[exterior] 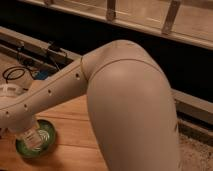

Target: Place the bottle in the ceramic bowl

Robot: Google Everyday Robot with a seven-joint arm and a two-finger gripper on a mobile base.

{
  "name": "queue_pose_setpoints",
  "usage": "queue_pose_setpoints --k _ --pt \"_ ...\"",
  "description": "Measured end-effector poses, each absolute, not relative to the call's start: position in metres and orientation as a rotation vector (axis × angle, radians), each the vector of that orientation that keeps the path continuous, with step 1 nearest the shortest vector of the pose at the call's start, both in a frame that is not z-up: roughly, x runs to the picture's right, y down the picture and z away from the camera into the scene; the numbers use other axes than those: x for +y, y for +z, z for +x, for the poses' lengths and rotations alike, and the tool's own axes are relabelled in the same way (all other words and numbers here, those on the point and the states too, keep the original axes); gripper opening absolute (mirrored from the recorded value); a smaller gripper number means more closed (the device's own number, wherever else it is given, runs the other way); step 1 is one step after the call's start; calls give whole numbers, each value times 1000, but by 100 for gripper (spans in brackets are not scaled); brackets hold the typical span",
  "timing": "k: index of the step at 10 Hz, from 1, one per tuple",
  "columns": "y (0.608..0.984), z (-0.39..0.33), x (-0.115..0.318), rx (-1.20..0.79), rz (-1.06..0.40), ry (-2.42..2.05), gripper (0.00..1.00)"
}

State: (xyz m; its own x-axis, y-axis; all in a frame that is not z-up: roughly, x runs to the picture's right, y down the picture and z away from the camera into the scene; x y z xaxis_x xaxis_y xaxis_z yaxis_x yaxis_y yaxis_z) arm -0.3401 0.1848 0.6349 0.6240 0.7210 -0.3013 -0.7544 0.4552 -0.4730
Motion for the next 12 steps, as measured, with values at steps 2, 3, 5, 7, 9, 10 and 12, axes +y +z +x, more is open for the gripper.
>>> queue_pose_setpoints --k 2,3,5,7,9,10,12 --pt "635 -340 185 60 -614 910 5" --pt "635 -340 185 60 -614 910 5" --pt "635 -340 185 60 -614 910 5" --pt "635 -341 185 60 -615 910 5" --pt "635 -341 185 60 -615 910 1" --pt "635 -341 185 59 -615 910 5" --pt "635 -341 185 60 -615 910 26"
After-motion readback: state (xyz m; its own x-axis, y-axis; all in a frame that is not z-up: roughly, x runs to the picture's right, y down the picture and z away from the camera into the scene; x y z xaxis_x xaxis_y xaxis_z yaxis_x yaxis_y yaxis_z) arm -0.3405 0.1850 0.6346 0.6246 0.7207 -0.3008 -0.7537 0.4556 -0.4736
